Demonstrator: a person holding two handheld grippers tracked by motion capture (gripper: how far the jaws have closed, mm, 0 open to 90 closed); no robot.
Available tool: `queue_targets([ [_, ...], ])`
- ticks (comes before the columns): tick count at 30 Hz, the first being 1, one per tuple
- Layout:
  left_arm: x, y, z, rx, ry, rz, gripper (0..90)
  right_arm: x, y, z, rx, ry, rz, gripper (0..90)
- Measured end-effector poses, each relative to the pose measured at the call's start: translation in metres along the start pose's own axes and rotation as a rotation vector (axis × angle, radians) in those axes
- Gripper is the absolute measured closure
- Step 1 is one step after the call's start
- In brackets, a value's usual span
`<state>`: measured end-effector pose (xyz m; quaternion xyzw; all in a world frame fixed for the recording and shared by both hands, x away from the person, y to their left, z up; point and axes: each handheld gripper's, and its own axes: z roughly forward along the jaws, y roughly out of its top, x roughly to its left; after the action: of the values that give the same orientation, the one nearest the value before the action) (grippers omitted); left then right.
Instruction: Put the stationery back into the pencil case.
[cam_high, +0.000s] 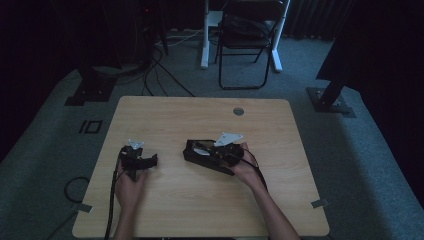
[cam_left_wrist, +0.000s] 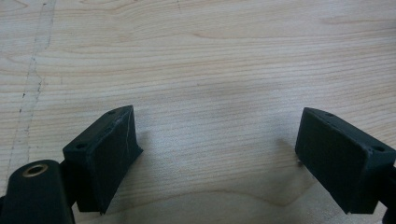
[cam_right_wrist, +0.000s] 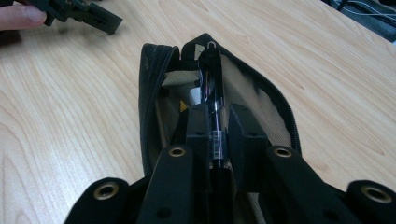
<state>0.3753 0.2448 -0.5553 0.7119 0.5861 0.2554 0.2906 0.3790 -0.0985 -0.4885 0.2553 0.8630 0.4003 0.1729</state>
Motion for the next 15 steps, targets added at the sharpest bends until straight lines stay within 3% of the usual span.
queue_targets([
  [15, 0.000, 0.000, 0.000, 0.000, 0.000, 0.000, 13.1, -0.006, 0.002, 0.012, 0.049, -0.005, -0.010, 79.5],
])
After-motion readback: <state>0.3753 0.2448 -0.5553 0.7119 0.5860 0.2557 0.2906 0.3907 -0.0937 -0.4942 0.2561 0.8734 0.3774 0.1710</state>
